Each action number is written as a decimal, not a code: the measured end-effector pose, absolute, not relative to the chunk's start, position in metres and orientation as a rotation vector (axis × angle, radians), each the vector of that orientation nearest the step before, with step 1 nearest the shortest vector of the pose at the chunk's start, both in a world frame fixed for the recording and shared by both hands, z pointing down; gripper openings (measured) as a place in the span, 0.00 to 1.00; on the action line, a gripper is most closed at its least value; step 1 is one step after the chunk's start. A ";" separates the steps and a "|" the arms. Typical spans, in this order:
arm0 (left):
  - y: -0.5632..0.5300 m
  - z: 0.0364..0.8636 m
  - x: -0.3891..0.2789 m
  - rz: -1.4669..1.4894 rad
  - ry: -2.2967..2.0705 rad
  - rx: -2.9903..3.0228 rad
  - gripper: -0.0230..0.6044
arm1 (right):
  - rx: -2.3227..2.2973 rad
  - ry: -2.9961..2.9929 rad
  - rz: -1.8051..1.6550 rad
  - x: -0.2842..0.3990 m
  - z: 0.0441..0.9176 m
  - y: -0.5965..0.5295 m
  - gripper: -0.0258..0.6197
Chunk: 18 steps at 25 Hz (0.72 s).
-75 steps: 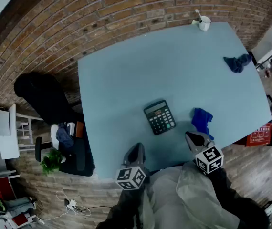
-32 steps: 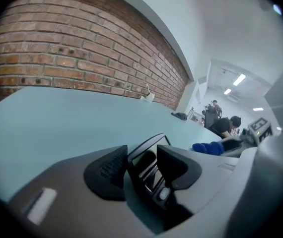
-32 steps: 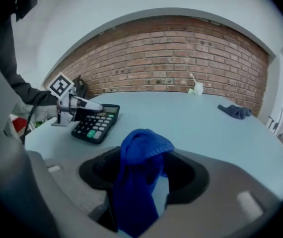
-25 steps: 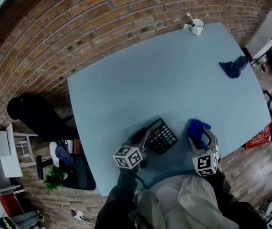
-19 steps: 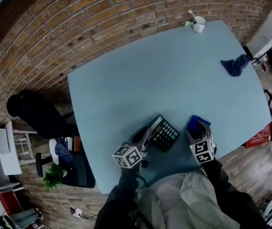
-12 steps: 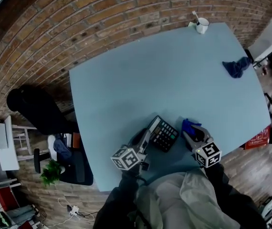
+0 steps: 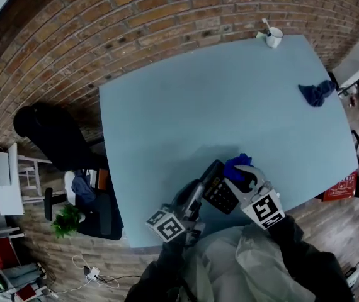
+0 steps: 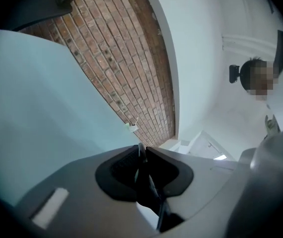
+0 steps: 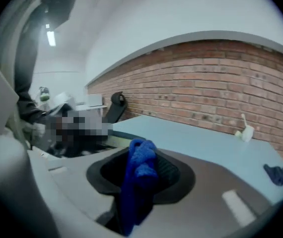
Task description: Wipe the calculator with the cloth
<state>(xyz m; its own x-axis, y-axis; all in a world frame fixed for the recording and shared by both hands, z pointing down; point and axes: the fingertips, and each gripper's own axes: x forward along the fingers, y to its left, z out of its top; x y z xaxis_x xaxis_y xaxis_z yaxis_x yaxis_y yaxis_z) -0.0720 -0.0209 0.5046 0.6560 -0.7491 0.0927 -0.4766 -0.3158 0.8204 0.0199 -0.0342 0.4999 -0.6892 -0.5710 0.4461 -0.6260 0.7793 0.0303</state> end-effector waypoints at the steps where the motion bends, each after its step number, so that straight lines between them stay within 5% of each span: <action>1: -0.016 0.501 -0.072 -0.393 -0.961 1.982 0.12 | 0.970 -2.519 0.223 0.028 0.498 -0.049 0.24; 7: -0.014 0.492 -0.078 -0.422 -1.097 1.970 0.12 | 0.677 -2.602 0.036 -0.049 0.469 -0.004 0.20; 14: -0.001 0.459 -0.105 -0.416 -1.169 2.044 0.12 | 0.839 -2.569 0.164 -0.019 0.460 -0.047 0.21; 18: -0.012 0.450 -0.124 -0.489 -1.265 1.951 0.12 | 0.450 -2.629 0.057 -0.065 0.439 0.045 0.21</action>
<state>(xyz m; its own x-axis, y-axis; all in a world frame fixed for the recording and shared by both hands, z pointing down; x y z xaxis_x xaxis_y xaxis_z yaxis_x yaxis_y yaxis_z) -0.1235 -0.0124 0.4501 0.4392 -0.8950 0.0781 -0.6099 -0.2332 0.7574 -0.0647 0.0447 0.4394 -0.8363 -0.3043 0.4560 -0.3237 0.9454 0.0372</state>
